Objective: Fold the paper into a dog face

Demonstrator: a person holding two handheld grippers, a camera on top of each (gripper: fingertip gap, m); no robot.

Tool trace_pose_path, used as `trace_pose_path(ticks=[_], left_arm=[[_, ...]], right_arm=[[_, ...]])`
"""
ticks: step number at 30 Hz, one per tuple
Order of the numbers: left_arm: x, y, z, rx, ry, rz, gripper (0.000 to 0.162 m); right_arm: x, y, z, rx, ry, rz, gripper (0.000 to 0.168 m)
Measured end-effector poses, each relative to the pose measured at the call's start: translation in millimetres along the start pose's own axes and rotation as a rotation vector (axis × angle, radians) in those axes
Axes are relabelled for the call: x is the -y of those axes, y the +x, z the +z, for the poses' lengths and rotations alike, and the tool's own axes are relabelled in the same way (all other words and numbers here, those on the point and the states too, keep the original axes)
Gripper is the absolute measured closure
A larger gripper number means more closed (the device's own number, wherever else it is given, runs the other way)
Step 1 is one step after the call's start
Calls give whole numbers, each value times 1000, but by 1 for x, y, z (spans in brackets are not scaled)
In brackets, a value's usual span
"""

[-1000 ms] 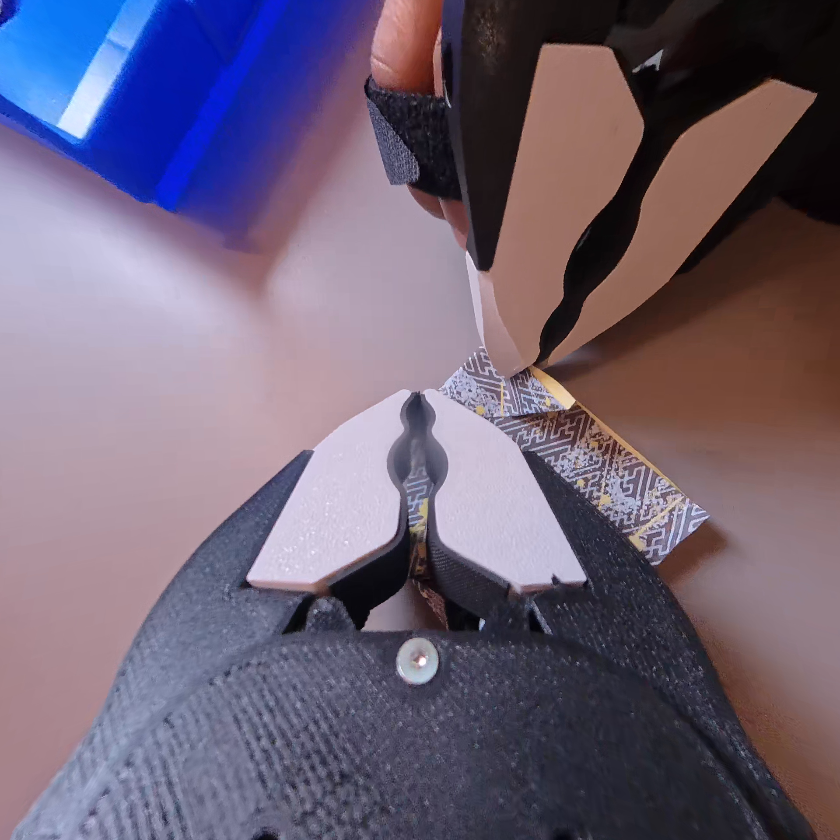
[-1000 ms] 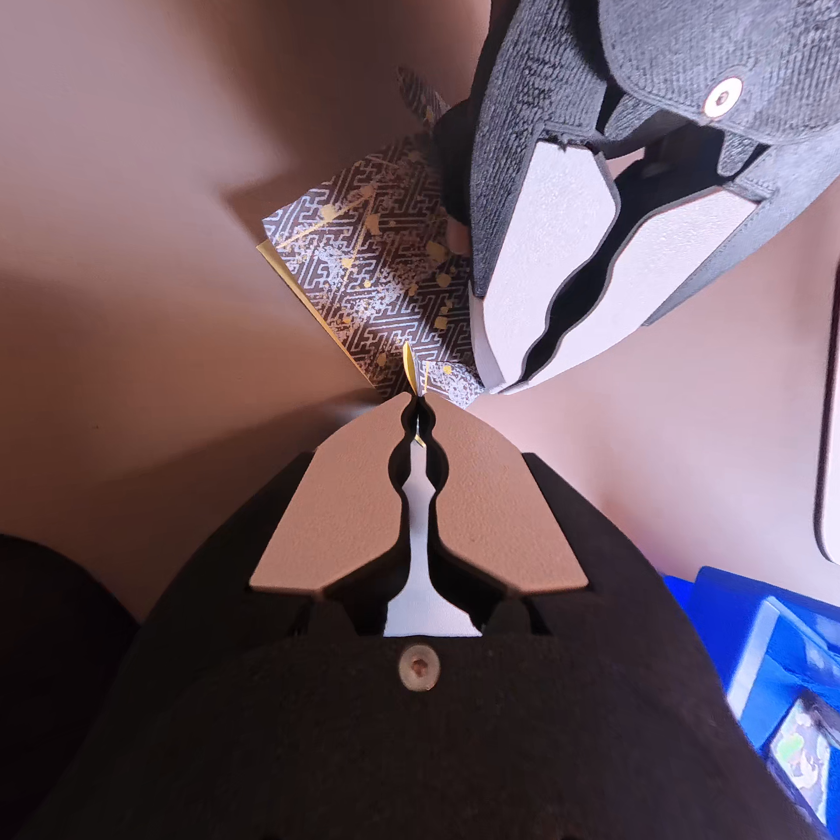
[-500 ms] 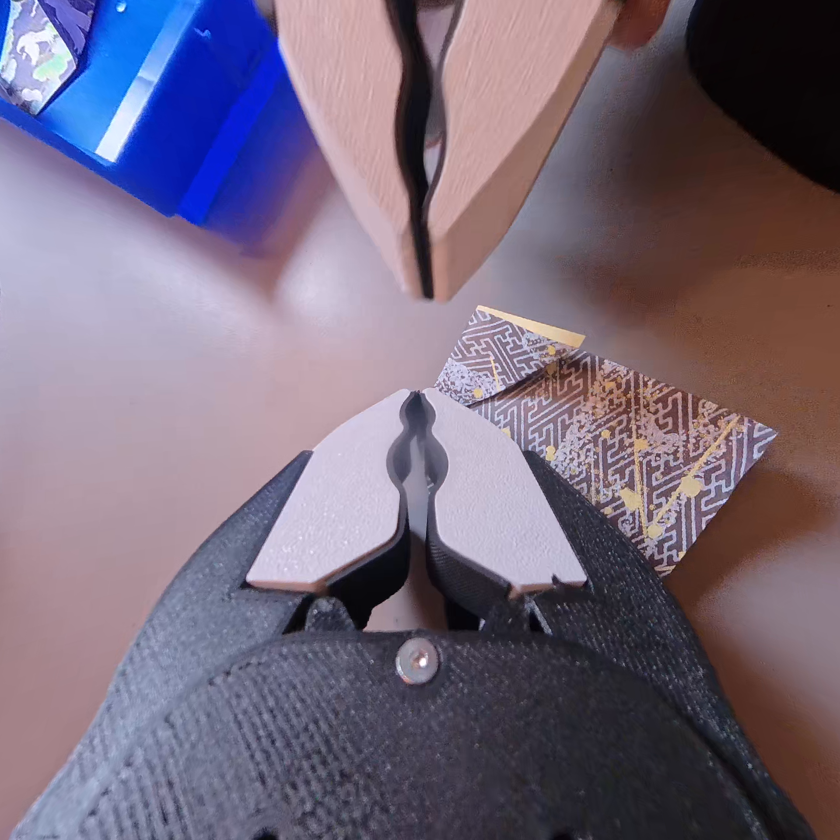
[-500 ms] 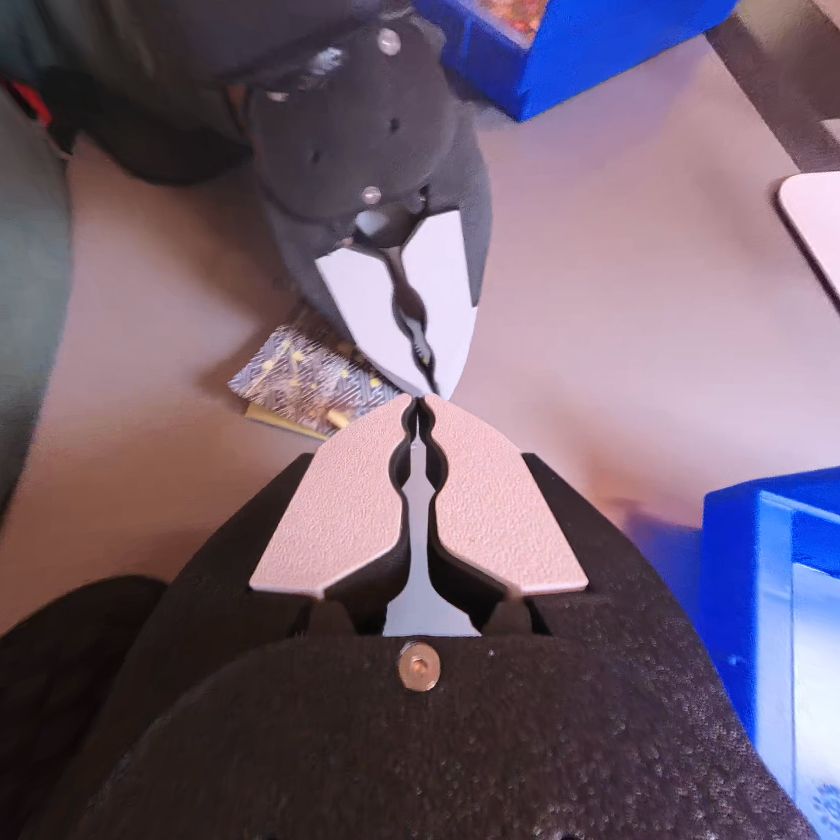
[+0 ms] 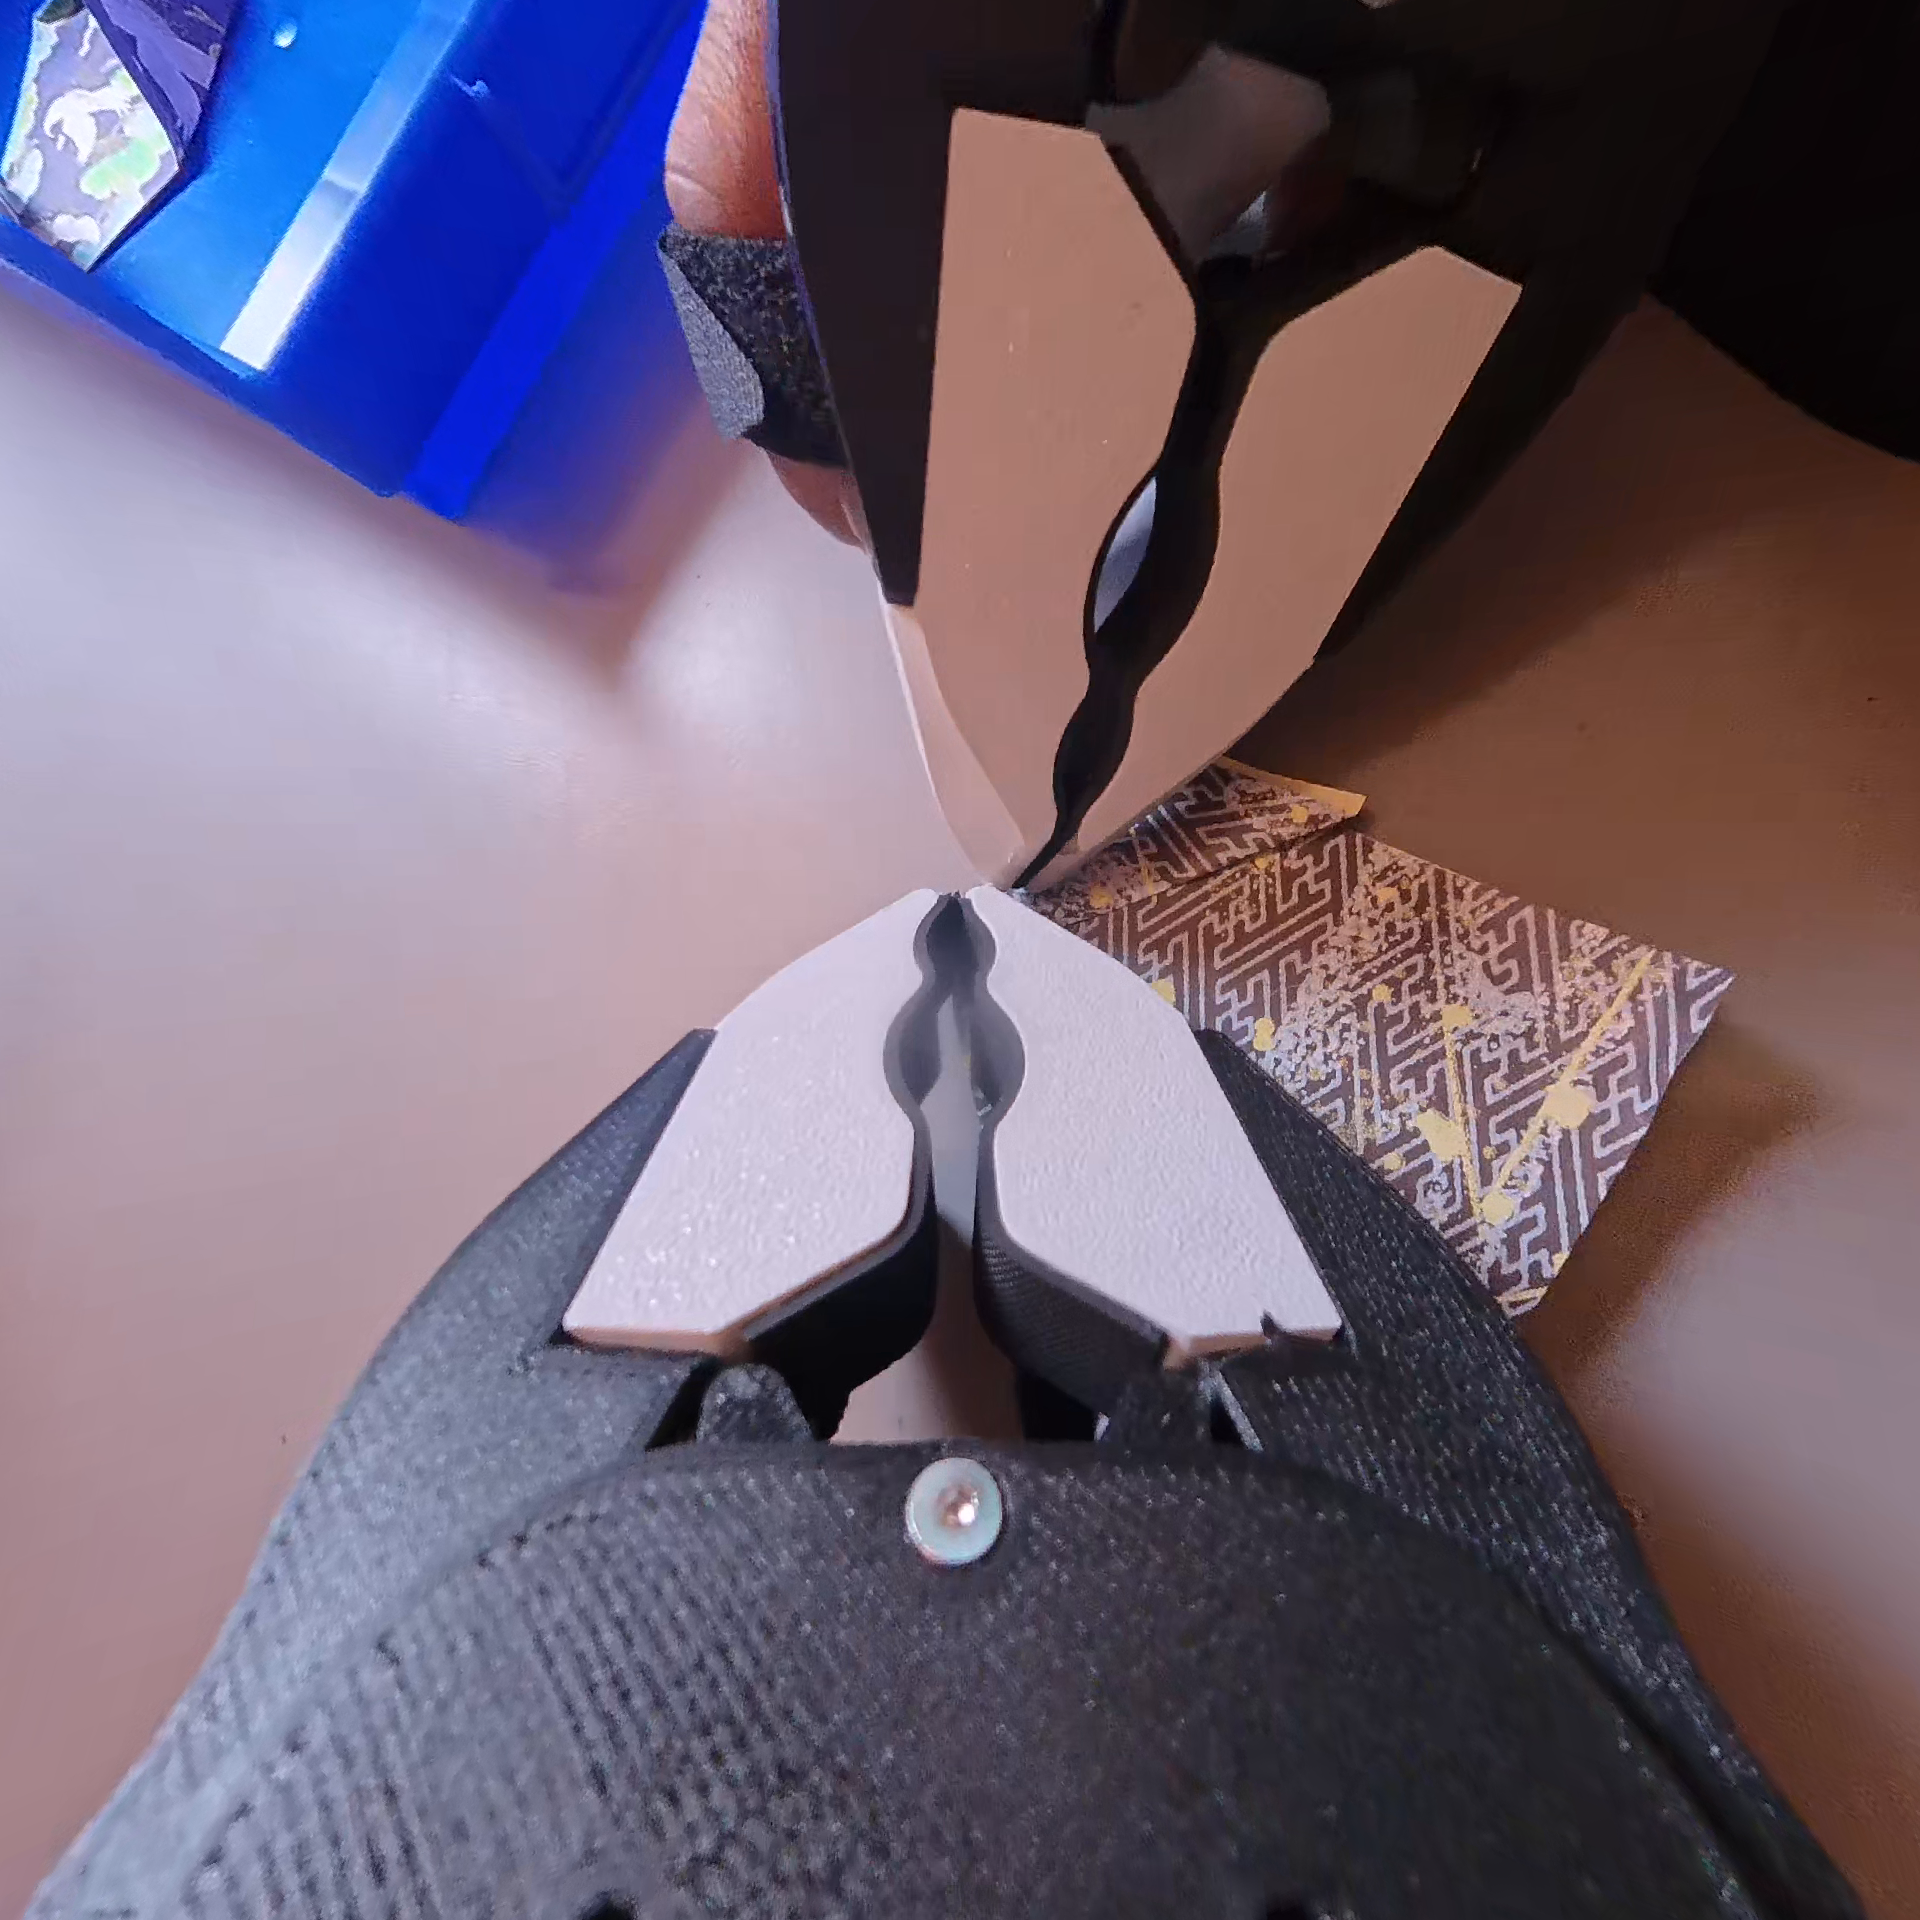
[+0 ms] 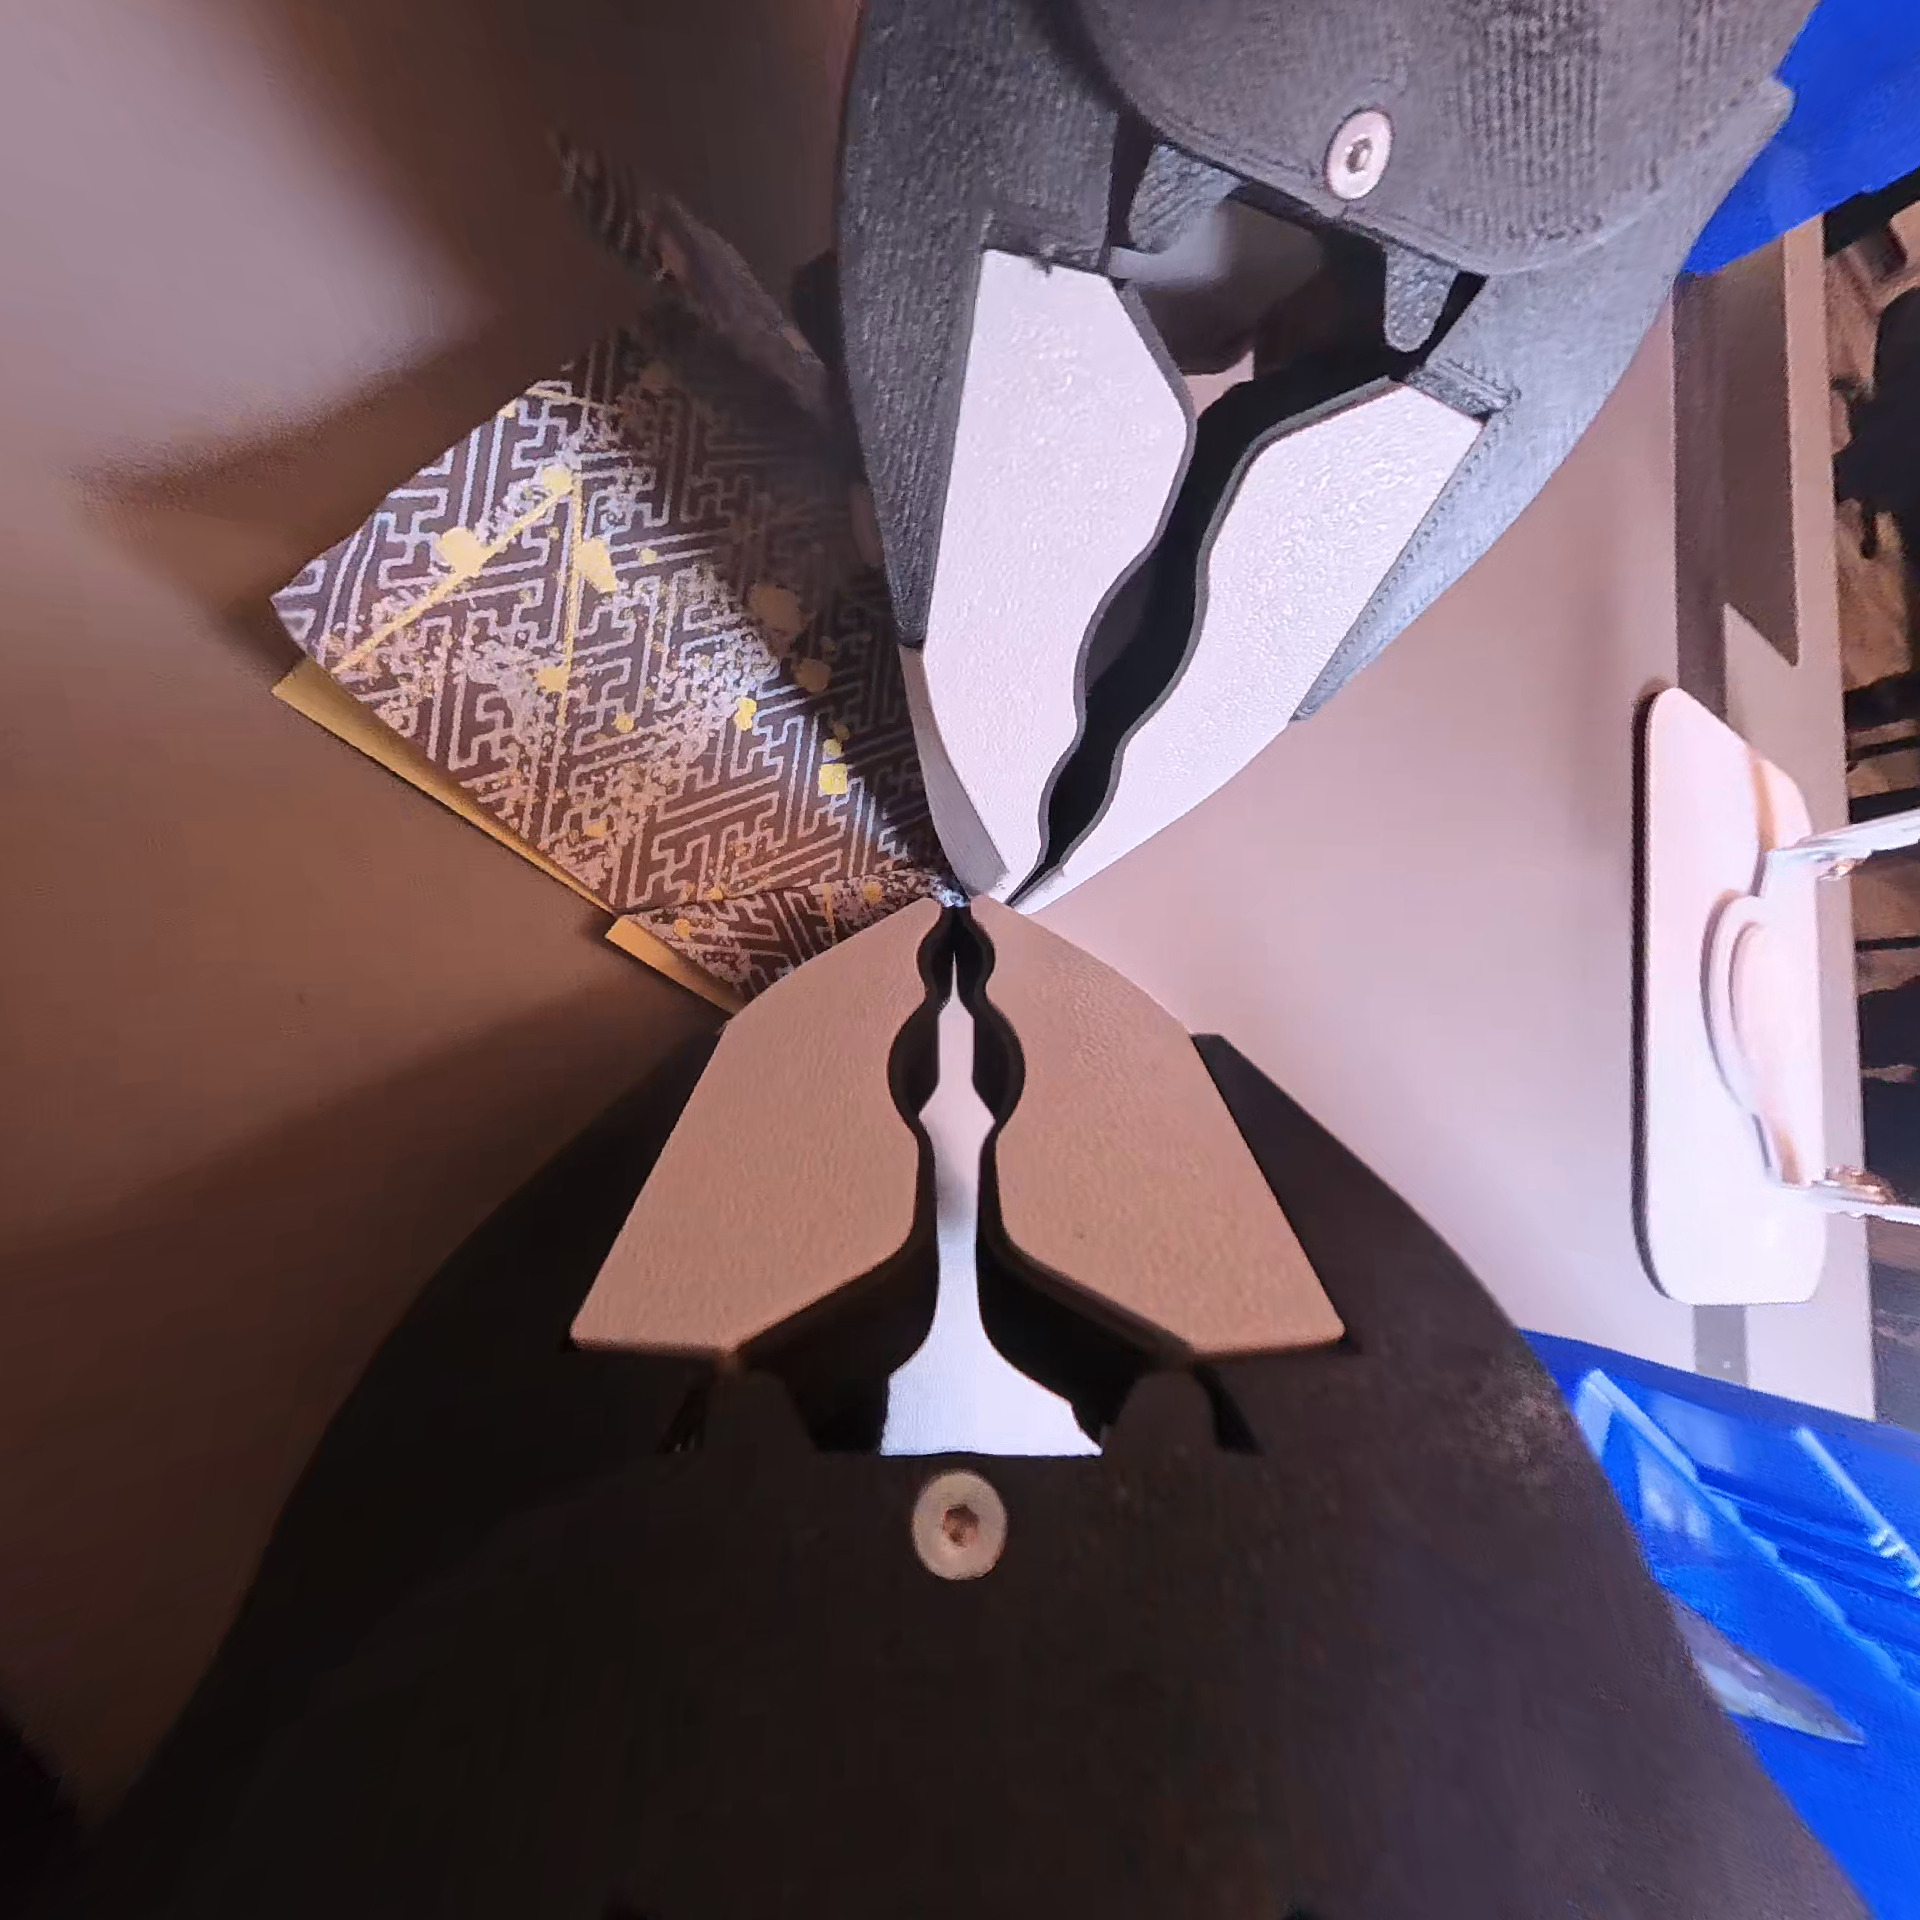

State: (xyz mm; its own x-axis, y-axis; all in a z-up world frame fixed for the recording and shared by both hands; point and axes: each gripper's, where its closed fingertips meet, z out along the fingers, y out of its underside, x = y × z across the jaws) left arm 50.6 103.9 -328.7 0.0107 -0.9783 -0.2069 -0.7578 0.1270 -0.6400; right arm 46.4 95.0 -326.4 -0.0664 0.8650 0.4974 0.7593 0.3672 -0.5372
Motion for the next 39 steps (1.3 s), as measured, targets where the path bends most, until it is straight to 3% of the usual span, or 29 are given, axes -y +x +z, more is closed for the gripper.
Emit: trace_pose_path(ticks=[8, 20, 30, 39], left_arm=[[0, 0, 0, -1, 9, 17, 162], [-5, 10, -7, -23, 28, 101, 162], [-6, 10, -7, -150, -41, -121, 161], [-7, 10, -7, -126, -90, -136, 161]], right_arm=[[-1, 2, 0, -20, 0, -126, 168], [-3, 2, 1, 1, 10, -2, 168], [-6, 2, 2, 259, -70, 490, 168], [-10, 1, -2, 302, -61, 545, 168]])
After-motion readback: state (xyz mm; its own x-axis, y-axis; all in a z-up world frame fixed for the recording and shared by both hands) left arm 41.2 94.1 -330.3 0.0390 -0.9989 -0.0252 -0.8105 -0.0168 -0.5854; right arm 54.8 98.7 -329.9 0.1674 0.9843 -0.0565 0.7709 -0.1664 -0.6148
